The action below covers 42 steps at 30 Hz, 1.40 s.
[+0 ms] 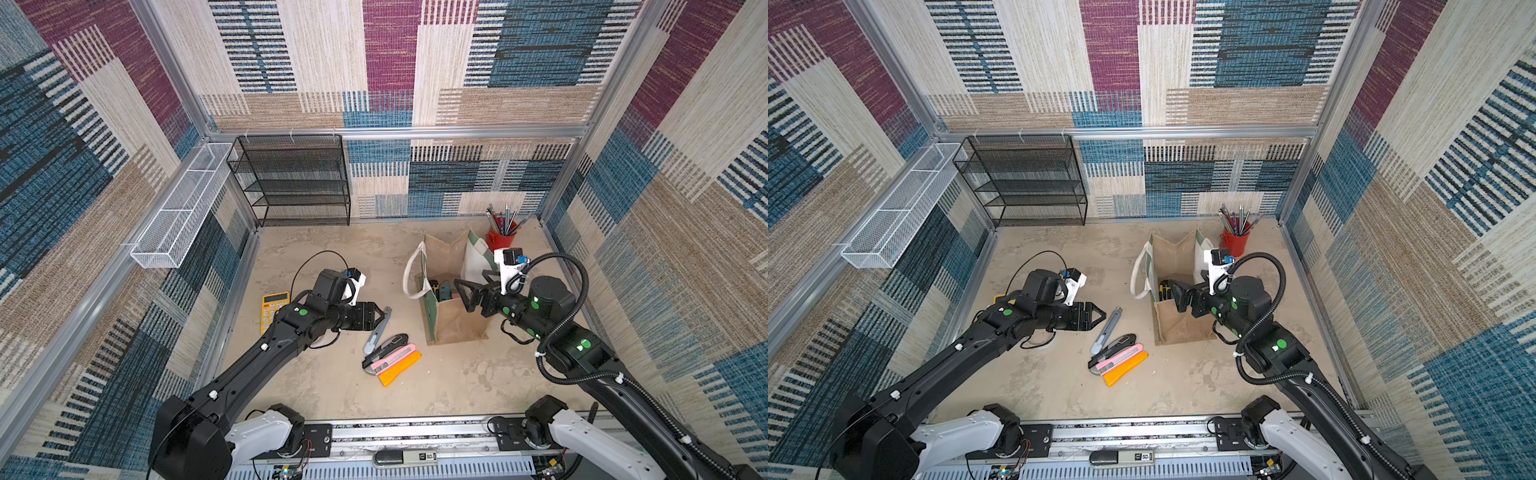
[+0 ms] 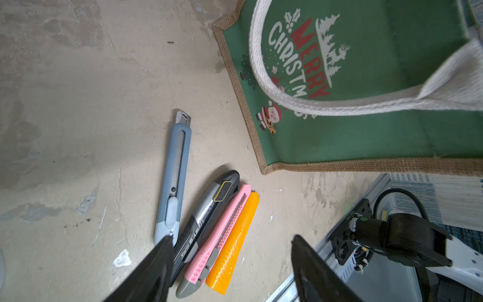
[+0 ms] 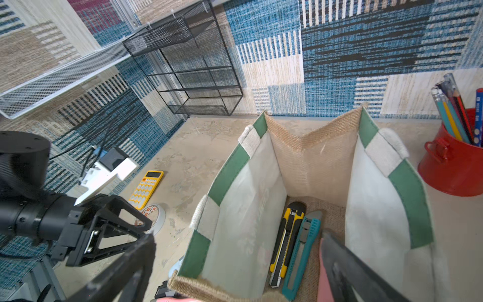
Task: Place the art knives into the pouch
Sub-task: Place the utility knife in the pouch, then pick up the utility knife at the center of the board.
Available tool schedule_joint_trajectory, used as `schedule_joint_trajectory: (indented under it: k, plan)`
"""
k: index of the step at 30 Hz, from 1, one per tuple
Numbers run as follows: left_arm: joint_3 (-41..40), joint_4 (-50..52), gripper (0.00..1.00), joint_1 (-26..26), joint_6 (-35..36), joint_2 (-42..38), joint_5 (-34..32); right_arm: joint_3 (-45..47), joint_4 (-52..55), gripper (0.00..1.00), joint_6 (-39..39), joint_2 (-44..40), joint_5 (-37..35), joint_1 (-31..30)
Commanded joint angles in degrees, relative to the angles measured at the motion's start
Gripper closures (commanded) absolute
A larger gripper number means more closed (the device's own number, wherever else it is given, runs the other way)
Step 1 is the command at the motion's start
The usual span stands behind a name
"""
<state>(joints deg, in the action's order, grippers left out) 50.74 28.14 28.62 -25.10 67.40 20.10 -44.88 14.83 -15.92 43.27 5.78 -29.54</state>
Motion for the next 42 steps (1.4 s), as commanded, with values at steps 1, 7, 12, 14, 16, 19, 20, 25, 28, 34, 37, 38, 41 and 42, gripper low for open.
schedule_joint_trajectory:
  k: [1,7,12,14,16,19,20,25,28,34,37,38,41,42]
  plan:
    - [-0.8,-0.5,0.33,0.0,-0.4,0.9,1.7,1.9,-5.1,0.01,-0.1,-2.1,3.8,0.0]
    - [-2.6,-2.0,0.41,0.0,-1.3,3.4,2.0,4.0,-6.2,0.0,-0.6,-3.4,4.4,0.0]
    - [-3.1,-3.6,0.44,0.0,-1.7,6.8,1.9,5.4,-8.5,0.0,-0.8,-4.5,6.0,0.0]
    - [-3.1,-3.8,0.46,0.0,-2.1,8.3,1.3,6.1,-9.6,0.0,-1.1,-5.2,6.7,0.0]
    - [-3.7,-4.7,0.48,0.0,-2.5,9.4,1.1,6.6,-10.2,0.0,-0.9,-5.9,7.1,0.0]
    - [-4.2,-4.5,0.51,0.0,-2.3,10.8,-0.3,7.4,-10.9,0.0,-0.7,-6.9,7.2,0.0]
    - [-4.1,-4.2,0.51,0.0,-2.1,11.3,-0.5,7.7,-11.0,0.0,-0.7,-7.0,7.2,0.0]
    - [-4.2,-3.8,0.54,0.0,-1.6,12.7,-2.0,8.3,-11.1,0.0,-0.7,-6.8,5.6,0.0]
    - [-4.6,-3.8,0.55,0.0,-2.0,13.5,-2.7,7.7,-9.9,0.01,-0.4,-5.9,4.2,0.0]
    - [-5.0,-3.7,0.57,0.1,-2.5,15.7,-3.8,8.0,-10.3,0.0,0.2,-5.8,4.0,0.0]
    - [-5.0,-3.6,0.56,0.4,-2.3,16.0,-4.2,8.4,-10.6,0.0,0.5,-5.9,3.7,0.0]
    - [-5.0,-3.5,0.55,0.7,-2.1,16.0,-4.3,8.3,-10.5,0.0,0.5,-5.9,3.5,0.0]
    - [-4.6,-2.5,0.56,1.5,-1.6,16.0,-6.5,8.4,-10.1,0.0,0.3,-5.7,2.1,0.0]
    - [-4.5,-2.1,0.56,1.8,-1.5,16.1,-7.3,8.3,-9.7,0.0,0.1,-5.6,1.3,0.1]
